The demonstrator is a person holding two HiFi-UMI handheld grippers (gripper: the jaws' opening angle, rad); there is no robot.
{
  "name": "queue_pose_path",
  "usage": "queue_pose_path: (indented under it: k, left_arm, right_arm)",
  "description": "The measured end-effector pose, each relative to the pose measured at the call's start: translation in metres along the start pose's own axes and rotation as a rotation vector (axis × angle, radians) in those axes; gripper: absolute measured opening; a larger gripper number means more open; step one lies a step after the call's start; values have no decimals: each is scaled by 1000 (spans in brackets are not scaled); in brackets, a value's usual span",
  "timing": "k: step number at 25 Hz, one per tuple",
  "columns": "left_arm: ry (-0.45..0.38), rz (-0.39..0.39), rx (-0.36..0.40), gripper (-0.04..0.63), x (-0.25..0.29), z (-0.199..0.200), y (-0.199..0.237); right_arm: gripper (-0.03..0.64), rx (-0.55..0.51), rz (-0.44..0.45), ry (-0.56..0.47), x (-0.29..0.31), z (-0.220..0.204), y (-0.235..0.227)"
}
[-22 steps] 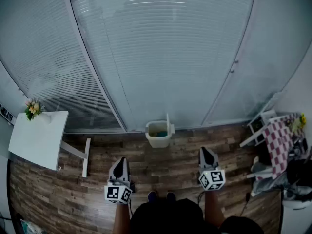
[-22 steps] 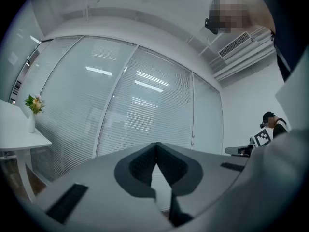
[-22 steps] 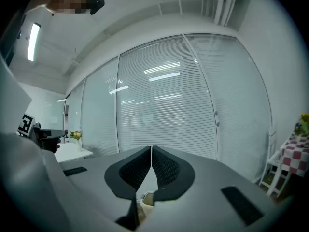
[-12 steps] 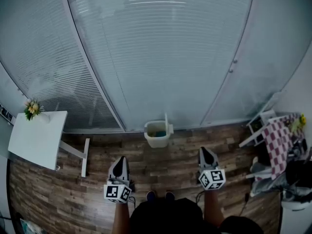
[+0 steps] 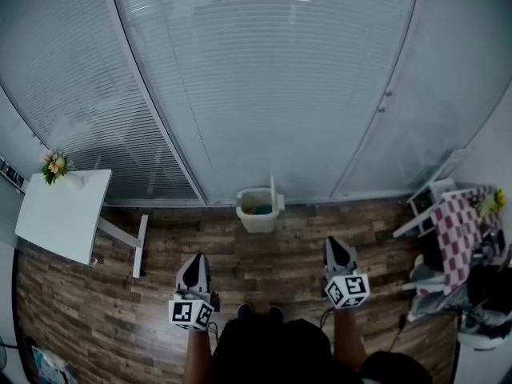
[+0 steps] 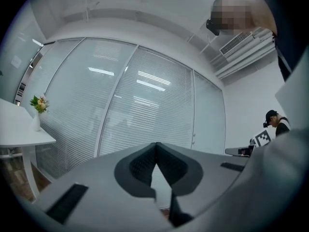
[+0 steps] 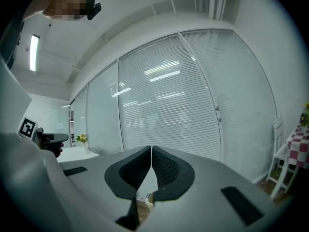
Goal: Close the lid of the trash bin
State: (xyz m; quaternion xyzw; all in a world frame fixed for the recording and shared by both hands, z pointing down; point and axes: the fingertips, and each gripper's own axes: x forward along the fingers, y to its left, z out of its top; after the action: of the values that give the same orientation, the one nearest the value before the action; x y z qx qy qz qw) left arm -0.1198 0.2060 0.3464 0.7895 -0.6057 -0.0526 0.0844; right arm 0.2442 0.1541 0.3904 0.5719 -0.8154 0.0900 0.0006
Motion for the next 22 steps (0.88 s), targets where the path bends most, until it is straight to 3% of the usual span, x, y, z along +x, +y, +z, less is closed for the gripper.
queue_pose_path:
  k: [11,22]
  left_arm:
    - [-9,27,30,8,-21,-1,-9]
    - [-58,15,83,6,28,10,7]
  right_arm:
    - [11,-6,49,-5,-5,2,7]
    - [11,-130,90,-9,36,9,20]
